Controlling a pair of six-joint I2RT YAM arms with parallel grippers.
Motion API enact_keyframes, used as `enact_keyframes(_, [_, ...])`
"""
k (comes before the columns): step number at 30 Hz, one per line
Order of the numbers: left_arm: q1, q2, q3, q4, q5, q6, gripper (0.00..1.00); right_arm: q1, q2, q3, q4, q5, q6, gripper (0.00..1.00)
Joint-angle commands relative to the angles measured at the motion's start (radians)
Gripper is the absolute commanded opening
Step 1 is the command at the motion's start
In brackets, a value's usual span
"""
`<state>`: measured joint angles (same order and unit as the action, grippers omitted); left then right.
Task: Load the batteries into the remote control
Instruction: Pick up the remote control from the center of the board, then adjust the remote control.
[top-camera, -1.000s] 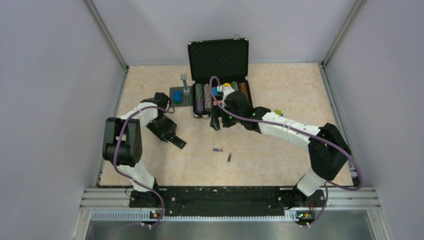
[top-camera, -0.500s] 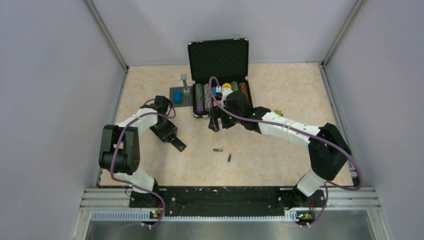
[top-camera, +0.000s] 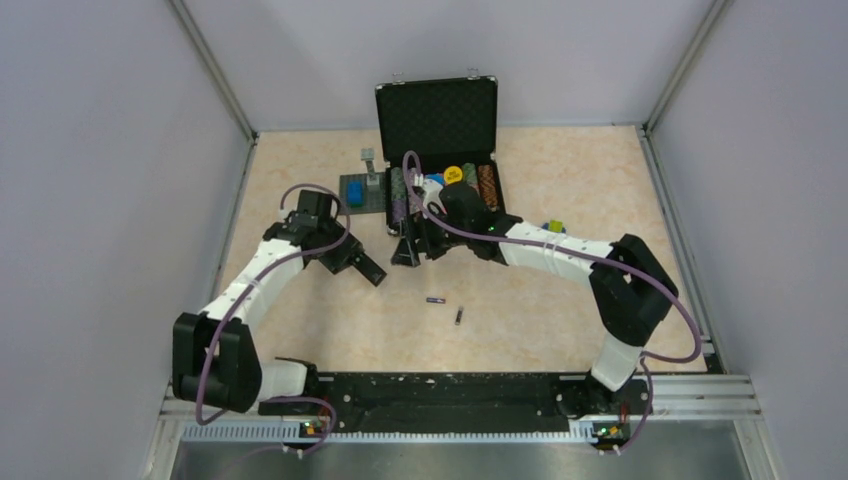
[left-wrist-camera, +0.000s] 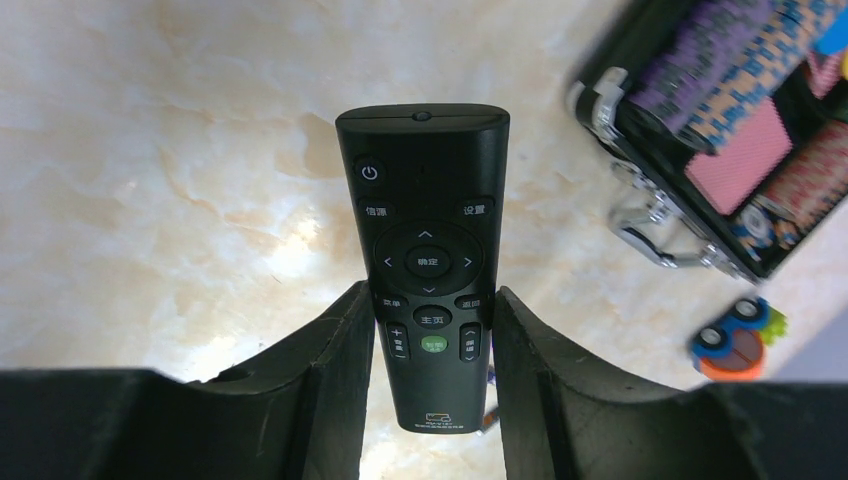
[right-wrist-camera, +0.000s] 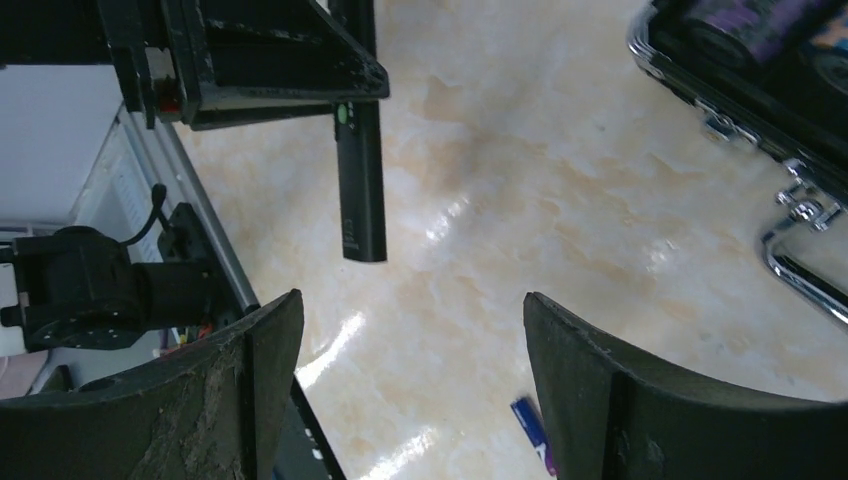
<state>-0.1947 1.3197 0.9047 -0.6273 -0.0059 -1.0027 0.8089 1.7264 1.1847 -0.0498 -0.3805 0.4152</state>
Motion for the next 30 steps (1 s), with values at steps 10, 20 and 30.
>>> enact_keyframes(10, [-0.005, -0.088, 0.025, 0.064, 0.173, -0.071, 0.02, 0.080, 0.103, 0.118, 0.120, -0.044, 0.052, 0.77])
enact_keyframes(20, [-0.005, -0.088, 0.020, 0.089, 0.226, -0.098, 0.02, 0.108, 0.167, 0.155, 0.092, -0.030, 0.018, 0.45])
enact_keyframes(30, [-0.005, -0.133, 0.027, 0.059, 0.209, -0.073, 0.69, 0.128, 0.069, 0.105, 0.174, 0.090, -0.048, 0.00])
